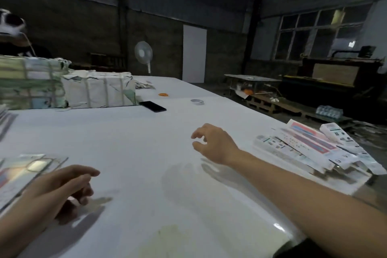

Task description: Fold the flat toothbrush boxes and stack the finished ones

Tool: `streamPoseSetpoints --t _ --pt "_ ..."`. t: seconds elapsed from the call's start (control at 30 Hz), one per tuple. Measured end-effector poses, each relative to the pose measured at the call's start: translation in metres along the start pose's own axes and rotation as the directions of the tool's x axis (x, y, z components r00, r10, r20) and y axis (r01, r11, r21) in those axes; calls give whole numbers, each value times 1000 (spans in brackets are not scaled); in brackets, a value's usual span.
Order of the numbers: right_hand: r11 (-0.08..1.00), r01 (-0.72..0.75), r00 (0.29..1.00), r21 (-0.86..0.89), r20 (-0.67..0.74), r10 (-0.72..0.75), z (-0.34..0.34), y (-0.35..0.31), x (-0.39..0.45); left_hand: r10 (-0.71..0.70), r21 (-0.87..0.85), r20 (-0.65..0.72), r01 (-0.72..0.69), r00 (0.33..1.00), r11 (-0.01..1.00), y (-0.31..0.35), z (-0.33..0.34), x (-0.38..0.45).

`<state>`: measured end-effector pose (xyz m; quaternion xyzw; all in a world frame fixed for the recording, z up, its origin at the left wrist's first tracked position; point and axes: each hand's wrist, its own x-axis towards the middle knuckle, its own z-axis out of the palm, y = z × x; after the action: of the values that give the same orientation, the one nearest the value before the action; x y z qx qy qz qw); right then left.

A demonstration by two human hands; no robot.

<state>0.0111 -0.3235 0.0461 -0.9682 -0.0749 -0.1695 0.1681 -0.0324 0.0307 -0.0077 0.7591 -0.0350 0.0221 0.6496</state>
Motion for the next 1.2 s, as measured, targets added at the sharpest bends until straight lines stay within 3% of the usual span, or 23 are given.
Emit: streamPoseSetpoints --t 0.07,0.17,0.27,0.37,0.47,0.63,0.8,0.97,1.13,1.2 --pt "988 107 993 110 44 -112 26 -53 3 161 212 -79 -142 984 967 8 -5 -9" --pt "942 225 965 250 77 -250 62 -125 7 394 686 -67 -245 916 685 7 -24 -12" --pt "900 257 951 353 72 -300 93 -171 7 399 844 -92 -141 912 517 12 -36 -11" --pt "892 272 939 362 104 -328 119 -183 2 194 942 -136 66 972 329 6 -53 -5" --pt "853 279 941 442 50 -334 127 -177 1 49 929 -208 182 977 321 -2 -68 0" --pt "813 234 955 533 31 -295 127 -171 3 0 925 -271 260 963 277 0 -76 2" --pt "803 230 954 550 38 -299 127 -172 3 38 929 -245 224 969 294 2 -78 1" --pt "792 212 956 573 47 -289 126 -172 2 88 930 -333 312 939 194 8 -80 -2" --pt "792 221 953 569 46 -299 125 -174 1 193 908 -367 306 910 286 20 -86 -3" --pt "789 223 952 573 47 -303 125 -174 2 235 904 -408 355 882 237 27 -88 -5"
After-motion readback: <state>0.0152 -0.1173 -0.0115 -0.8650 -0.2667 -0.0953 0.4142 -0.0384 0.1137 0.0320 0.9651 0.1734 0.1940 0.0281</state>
